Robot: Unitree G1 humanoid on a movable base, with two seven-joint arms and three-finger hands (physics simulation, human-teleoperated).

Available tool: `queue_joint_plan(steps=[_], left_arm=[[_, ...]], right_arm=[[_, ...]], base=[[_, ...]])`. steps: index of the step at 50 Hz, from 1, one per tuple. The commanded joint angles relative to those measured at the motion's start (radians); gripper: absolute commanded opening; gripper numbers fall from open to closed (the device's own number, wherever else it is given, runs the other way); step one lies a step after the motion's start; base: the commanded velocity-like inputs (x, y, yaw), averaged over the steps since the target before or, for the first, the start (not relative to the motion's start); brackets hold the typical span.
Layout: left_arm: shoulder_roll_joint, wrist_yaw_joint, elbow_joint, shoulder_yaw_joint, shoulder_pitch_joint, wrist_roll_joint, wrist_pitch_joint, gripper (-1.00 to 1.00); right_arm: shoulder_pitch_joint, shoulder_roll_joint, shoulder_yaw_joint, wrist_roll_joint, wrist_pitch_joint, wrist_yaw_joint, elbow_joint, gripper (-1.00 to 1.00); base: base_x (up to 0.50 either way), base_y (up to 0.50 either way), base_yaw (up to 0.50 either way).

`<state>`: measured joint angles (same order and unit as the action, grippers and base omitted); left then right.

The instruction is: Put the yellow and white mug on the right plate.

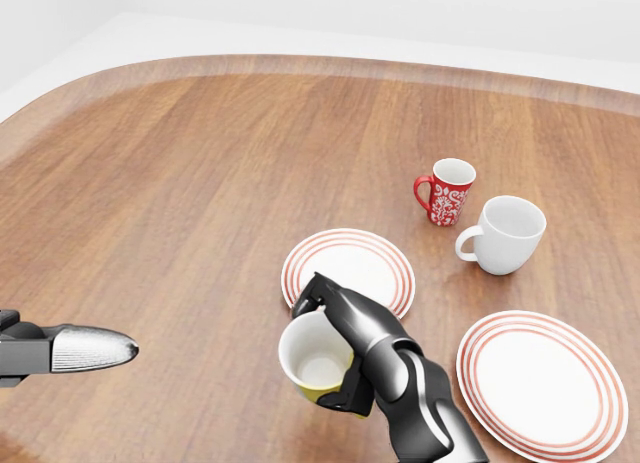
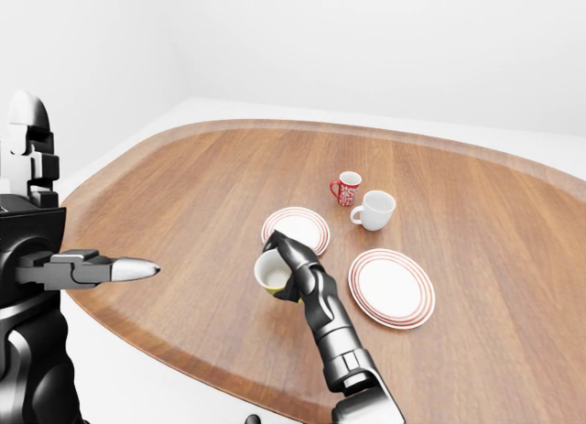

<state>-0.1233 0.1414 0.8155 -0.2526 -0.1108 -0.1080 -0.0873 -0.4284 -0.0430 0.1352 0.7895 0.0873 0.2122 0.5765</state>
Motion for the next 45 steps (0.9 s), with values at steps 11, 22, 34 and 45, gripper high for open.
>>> queue_joint_plan(steps=[11,22,34,45], left_arm=[[0.005,0.002,-0.003,0.012,0.008,0.009,0.000,1.00],[0.010,0.005,-0.014,0.019,0.014,0.018,0.000,1.00],[0.011,0.007,-0.014,0.022,0.015,0.022,0.000,1.00],[0.010,0.009,-0.016,0.017,0.016,0.020,0.000,1.00]], right_arm=[[-0.036,0.125,-0.101,-0.074,0.000,0.085,-0.198,-1.00],[-0.096,0.217,-0.161,-0.144,0.000,0.044,-0.068,-1.00],[-0.143,0.296,-0.199,-0.196,0.000,0.004,0.063,-1.00],[-0.160,0.346,-0.219,-0.220,0.000,-0.016,0.131,-1.00]], base=[[0.00,0.00,0.00],[0.00,0.00,0.00],[0.00,0.00,0.00],[0.00,0.00,0.00]])
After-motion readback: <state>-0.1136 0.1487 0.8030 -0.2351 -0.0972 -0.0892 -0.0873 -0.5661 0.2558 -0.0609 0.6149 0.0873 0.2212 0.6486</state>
